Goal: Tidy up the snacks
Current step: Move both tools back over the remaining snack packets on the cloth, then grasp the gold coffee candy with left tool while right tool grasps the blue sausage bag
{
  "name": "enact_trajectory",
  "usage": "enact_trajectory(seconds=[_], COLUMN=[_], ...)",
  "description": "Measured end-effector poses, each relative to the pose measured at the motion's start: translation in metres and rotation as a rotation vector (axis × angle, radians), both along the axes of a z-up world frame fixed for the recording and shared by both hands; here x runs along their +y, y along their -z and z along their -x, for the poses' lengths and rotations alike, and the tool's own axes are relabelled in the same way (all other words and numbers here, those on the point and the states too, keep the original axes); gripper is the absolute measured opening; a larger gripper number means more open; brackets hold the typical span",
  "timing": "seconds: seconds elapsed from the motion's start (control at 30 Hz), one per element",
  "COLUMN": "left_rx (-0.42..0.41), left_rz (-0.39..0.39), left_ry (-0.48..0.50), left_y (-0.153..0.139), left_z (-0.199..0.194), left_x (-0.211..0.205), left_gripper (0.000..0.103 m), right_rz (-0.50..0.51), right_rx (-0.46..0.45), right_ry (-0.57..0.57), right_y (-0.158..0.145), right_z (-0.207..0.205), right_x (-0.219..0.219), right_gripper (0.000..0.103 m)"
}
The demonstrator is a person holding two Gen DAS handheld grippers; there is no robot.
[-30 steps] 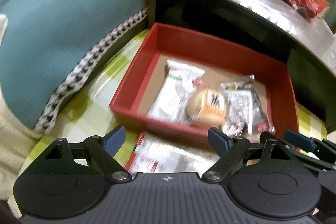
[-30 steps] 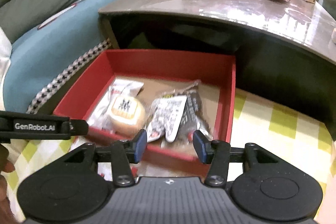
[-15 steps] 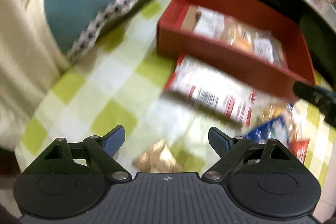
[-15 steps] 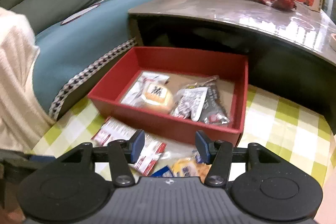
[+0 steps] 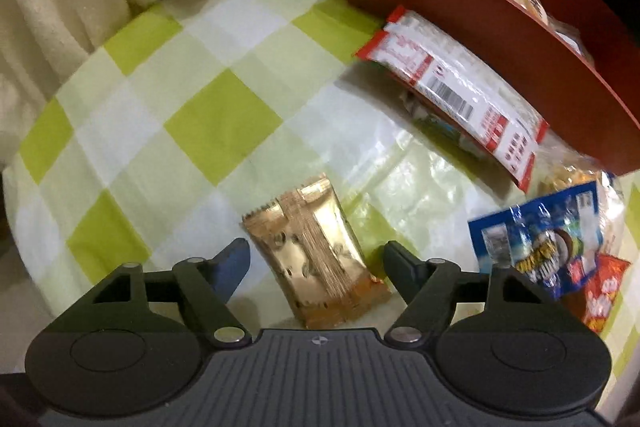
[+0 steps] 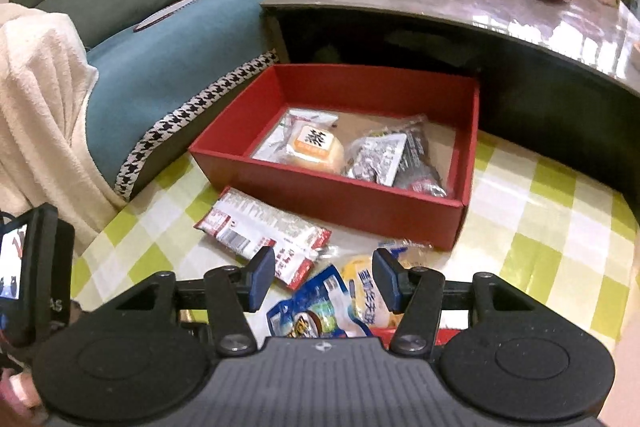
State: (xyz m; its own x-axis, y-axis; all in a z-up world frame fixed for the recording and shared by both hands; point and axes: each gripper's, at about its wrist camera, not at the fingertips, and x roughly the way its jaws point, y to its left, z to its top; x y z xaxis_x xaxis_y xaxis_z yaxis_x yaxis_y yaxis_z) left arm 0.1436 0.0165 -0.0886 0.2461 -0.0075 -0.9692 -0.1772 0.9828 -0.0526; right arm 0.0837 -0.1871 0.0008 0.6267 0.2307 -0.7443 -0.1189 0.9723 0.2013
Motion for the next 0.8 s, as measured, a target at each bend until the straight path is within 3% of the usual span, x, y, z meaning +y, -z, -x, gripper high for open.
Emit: enact_trajectory(seconds=[0.1,0.2,0.33,0.6,0.8], left_rx=[-0.015,-0.036,-0.035,-0.049,-0.037], left_rz=[-0.021,-0.021,0.002,0.038,0.06], left_ry=[0.014,0.05,0.076,0.122,0.138], left_y=[-0.001,-0.005,-0.01,-0.017,-0.016], left_z=[0.001,0.002,0.001,0.012,0.014], left_x=[-0.002,-0.003,-0.002,0.016,0.021], left_gripper=[0.073,0.055,0.049,0.048,0.048], right_rz=[-0.007,-0.016,-0.059,-0.134,-0.177], right_rx=[0.02,0.049,0.11,0.252,0.239], right_ry=[0.008,0.025,0.035,0.057,0.152], right_y=[0.003,0.007,0.019,0.054,0.061], right_z=[0.002,0.005,0.015,0.014,-0.015], right_x=[-0.004,-0.007,-0.005,0.019,0.023], right_gripper=[0.06,0.06,0.06,0.063,0.067])
